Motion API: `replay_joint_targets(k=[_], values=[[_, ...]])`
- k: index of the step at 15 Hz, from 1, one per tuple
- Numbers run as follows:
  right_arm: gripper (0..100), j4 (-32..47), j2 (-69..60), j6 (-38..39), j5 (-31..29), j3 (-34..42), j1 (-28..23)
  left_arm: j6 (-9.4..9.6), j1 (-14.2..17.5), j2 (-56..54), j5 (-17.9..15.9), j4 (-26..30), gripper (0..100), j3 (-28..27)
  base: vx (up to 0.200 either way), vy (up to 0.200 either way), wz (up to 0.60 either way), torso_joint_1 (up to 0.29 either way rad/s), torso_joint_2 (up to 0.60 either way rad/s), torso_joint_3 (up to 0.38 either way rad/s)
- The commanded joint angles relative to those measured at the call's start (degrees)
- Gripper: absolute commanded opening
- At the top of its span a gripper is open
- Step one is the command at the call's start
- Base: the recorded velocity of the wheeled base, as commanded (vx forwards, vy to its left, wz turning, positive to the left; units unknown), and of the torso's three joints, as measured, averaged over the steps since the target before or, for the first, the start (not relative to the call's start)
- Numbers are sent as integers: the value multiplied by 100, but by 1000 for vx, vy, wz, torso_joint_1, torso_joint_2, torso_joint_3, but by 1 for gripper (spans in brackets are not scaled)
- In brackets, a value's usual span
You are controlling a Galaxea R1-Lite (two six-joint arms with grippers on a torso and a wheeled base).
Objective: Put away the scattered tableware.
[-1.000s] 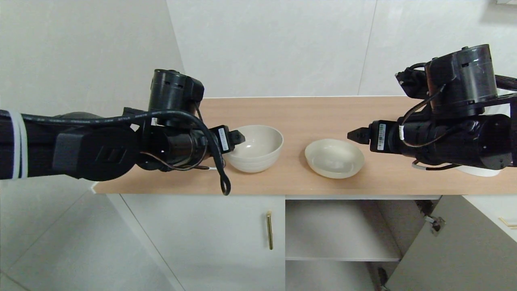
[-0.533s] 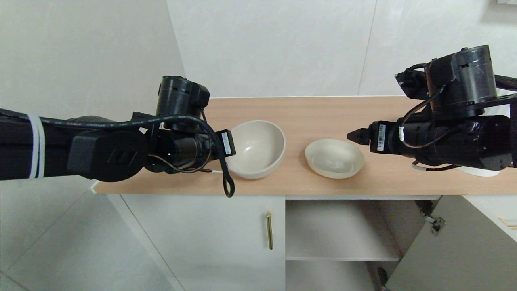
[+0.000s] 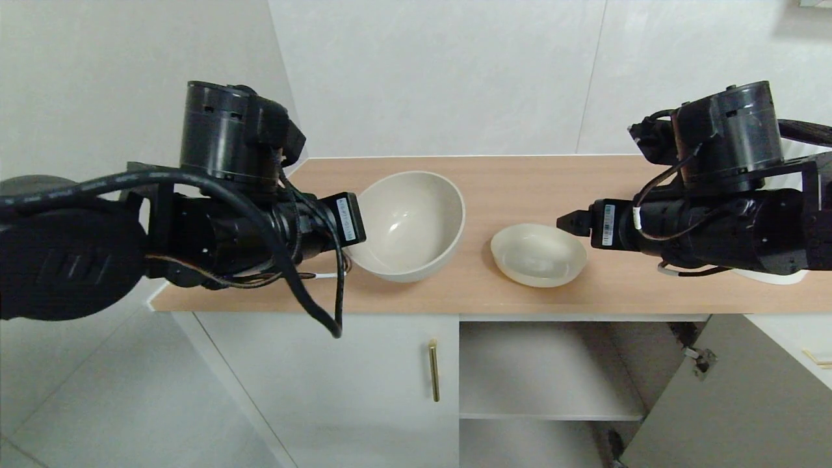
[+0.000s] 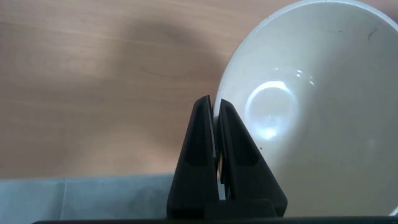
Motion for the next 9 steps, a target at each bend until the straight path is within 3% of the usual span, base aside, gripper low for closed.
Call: replay_joint_targets(k=[1, 9], values=[[100, 2, 315, -1, -24, -46, -125, -7, -25, -277, 2, -6, 0, 80, 0, 0, 0, 0, 0, 0], [100, 2, 1124, 8, -234, -336, -441, 1, -51, -427, -16, -6, 0, 185, 0, 0, 0, 0, 0, 0]])
